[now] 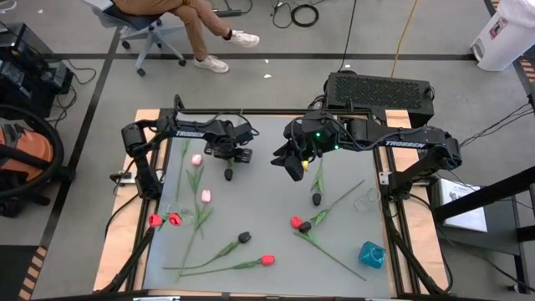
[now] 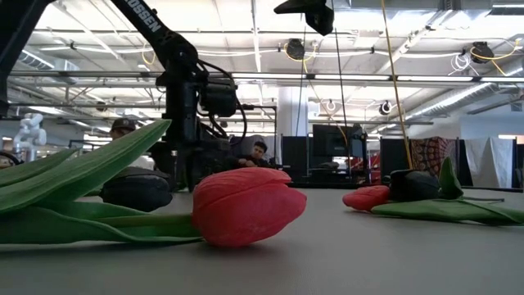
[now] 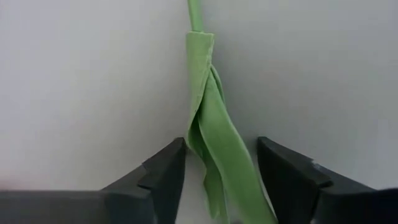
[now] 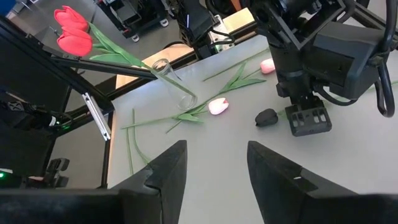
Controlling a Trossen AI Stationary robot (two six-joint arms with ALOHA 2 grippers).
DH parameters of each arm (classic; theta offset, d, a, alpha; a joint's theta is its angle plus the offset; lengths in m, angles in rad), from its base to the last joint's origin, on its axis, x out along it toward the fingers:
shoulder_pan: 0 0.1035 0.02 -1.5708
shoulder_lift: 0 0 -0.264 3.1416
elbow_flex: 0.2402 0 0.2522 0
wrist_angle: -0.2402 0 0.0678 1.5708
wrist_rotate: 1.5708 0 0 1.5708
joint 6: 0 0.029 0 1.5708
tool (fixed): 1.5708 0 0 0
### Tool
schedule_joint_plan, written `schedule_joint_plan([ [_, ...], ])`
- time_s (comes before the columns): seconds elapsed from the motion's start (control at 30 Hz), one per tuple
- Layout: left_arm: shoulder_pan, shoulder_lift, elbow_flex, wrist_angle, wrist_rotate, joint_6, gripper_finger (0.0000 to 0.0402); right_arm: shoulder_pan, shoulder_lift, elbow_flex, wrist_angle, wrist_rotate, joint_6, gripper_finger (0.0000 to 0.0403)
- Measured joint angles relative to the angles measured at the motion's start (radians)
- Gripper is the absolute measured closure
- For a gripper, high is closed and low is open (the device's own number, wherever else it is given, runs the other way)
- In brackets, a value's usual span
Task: Sort flowers into vase by color
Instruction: Put the top left black tulip into the right transparent vase
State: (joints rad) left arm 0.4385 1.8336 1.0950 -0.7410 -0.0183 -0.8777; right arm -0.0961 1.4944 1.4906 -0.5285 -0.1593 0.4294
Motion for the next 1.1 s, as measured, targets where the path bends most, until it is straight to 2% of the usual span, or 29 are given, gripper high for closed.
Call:
schedule_joint_plan([
  [0.4,0.000,0.004,0.017,0.000,0.033,0.055,0.0356,0.000,0.000,0.000,0.000,0.000,0.000,0.0243],
  [0.53,0.000,0.004,0.018,0.000,0.041,0.066,0.0390,0.000,0.000,0.000,0.000,0.000,0.004,0.0243],
  [1.1,-0.002,-0.026,0.018,-0.013,0.075,0.124,0.0389,0.000,0.000,0.000,0.000,0.001,-0.007,0.0243],
])
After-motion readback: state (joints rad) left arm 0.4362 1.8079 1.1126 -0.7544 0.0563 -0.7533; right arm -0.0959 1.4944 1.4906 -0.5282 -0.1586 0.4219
